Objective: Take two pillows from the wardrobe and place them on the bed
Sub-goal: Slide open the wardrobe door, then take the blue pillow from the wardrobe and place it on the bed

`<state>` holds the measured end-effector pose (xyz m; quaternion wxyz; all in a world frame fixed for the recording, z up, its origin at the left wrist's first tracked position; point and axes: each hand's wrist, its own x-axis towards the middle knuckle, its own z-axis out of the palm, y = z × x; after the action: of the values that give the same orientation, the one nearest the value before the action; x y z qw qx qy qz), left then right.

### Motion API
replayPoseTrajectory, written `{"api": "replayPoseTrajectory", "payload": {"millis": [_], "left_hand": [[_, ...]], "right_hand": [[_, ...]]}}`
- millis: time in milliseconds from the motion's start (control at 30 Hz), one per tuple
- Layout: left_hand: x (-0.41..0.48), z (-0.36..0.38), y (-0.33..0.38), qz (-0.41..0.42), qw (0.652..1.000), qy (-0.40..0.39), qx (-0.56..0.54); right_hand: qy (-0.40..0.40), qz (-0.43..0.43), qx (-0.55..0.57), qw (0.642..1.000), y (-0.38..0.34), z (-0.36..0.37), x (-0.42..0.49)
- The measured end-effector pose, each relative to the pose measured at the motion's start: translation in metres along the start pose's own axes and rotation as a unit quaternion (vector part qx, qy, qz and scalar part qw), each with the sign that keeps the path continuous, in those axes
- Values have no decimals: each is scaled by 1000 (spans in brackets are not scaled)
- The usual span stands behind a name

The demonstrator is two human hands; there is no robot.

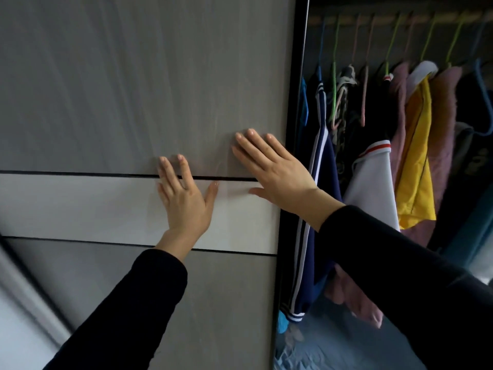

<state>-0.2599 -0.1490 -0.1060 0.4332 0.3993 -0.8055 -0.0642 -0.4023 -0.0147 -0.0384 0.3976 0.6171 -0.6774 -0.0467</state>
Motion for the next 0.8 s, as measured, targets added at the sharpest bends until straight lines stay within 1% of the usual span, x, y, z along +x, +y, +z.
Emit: {"api": "replayPoseTrajectory", "payload": {"millis": [67,133,233,300,367,433,500,567,667,800], "left_hand": [[-2,0,2,-5,1000,4,-29],[-12,4,8,15,998,9,-62],[-49,24,23,95,990,-2,-103],[-86,46,36,146,980,-37,-129],[-128,72,52,176,969,-91,-148],[-170,100,73,186,955,-164,-164],[-208,129,95,200,936,-238,-163],[-240,159,114,199,921,-297,-154],[-280,208,134,164,909,-358,-138],[-332,277,146,83,907,-403,-88]], "right_hand": [[2,-3,32,999,-1,0,-6],[16,10,90,996,-3,6,-24],[45,64,176,981,-10,25,-78],[32,107,205,972,-15,42,-127],[-11,152,223,963,-18,60,-178],[-69,190,249,947,-16,77,-227],[-126,209,270,932,-11,94,-269],[-182,223,279,916,-5,114,-308],[-235,235,291,897,3,155,-364],[-292,227,335,866,1,224,-438]]}}
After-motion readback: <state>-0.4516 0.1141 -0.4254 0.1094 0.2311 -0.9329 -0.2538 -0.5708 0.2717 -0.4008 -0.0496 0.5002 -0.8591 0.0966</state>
